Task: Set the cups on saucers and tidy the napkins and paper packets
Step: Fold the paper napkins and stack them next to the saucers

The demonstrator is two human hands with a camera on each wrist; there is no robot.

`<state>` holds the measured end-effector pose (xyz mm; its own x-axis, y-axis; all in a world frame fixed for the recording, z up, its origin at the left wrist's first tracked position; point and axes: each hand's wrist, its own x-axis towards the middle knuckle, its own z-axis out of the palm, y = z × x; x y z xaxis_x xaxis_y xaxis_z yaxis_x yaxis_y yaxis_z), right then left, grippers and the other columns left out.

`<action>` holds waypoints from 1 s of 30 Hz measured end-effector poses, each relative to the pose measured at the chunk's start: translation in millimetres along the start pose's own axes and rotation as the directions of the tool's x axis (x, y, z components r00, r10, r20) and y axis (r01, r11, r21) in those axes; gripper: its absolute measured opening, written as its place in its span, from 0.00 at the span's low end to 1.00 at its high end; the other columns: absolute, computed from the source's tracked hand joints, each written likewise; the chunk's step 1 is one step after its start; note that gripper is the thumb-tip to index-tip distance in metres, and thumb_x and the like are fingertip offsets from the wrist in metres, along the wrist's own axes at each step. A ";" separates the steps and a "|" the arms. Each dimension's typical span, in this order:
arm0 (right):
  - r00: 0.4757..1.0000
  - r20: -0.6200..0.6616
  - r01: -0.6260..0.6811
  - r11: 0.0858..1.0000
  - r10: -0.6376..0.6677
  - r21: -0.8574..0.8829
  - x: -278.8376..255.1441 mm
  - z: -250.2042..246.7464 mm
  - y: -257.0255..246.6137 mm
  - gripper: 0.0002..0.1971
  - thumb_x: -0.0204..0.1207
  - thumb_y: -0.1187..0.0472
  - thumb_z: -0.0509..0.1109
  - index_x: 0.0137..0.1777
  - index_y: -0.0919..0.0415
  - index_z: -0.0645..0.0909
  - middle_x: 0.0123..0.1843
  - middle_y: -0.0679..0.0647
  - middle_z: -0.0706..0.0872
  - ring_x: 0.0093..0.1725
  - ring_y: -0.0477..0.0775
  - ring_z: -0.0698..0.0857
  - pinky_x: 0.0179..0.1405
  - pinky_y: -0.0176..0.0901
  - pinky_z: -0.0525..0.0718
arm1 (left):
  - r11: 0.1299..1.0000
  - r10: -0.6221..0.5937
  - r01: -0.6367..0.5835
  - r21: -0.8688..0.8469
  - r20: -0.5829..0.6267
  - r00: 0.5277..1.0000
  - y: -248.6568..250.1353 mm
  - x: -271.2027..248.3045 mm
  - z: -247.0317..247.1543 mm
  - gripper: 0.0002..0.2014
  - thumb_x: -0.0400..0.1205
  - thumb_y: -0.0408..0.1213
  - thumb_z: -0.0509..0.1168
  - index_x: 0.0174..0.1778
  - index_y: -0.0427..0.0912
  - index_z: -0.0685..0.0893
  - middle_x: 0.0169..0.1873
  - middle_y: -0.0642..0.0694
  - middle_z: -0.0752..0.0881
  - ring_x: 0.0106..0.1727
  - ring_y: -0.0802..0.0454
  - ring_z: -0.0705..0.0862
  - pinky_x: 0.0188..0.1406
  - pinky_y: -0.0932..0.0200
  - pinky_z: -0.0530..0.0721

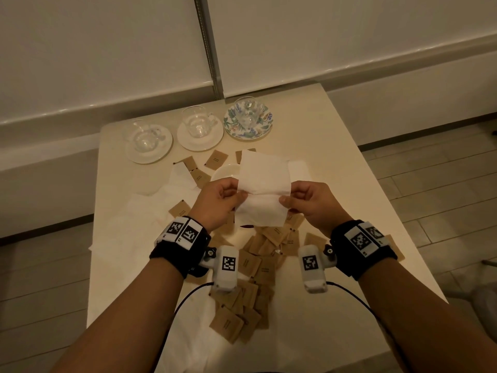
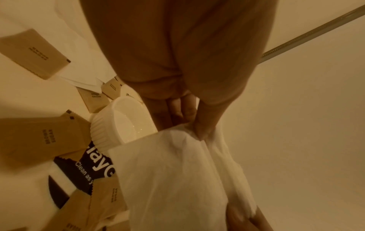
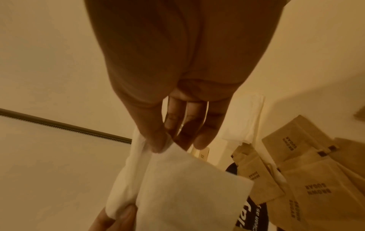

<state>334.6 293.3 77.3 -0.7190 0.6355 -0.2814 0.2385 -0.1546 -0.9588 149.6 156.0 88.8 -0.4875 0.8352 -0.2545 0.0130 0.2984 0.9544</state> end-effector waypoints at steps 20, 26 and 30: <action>0.999 -0.038 0.024 0.984 -0.017 0.176 12.9 5.3 -22.0 0.19 0.80 0.70 0.59 0.38 0.58 0.90 0.41 0.51 0.89 0.36 0.47 0.83 0.35 0.39 0.82 | 0.972 -0.035 0.023 -0.235 -0.047 0.998 18.4 8.6 -0.8 0.19 0.82 0.25 0.58 0.37 0.44 0.92 0.42 0.48 0.90 0.43 0.51 0.86 0.41 0.61 0.86; 1.000 0.004 -0.002 0.982 0.001 0.187 12.6 9.8 -19.0 0.09 0.81 0.62 0.69 0.44 0.59 0.90 0.46 0.53 0.91 0.42 0.51 0.87 0.39 0.44 0.87 | 0.988 0.038 -0.052 -0.146 -0.098 0.995 9.7 8.4 -2.5 0.11 0.75 0.32 0.76 0.50 0.51 0.89 0.45 0.38 0.87 0.45 0.46 0.87 0.49 0.46 0.86; 0.998 -0.043 0.046 0.992 -0.041 0.119 12.6 7.5 -15.0 0.07 0.77 0.65 0.75 0.53 0.57 0.87 0.40 0.60 0.88 0.40 0.57 0.87 0.43 0.55 0.88 | 0.989 -0.007 -0.010 -0.148 -0.113 0.994 7.6 9.1 -2.4 0.14 0.76 0.29 0.75 0.55 0.45 0.87 0.37 0.39 0.86 0.41 0.45 0.85 0.50 0.44 0.86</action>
<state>317.1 298.0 87.8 -0.6996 0.6731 -0.2397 0.1259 -0.2140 -0.9687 143.2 164.8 94.1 -0.5827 0.7758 -0.2421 -0.1117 0.2185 0.9694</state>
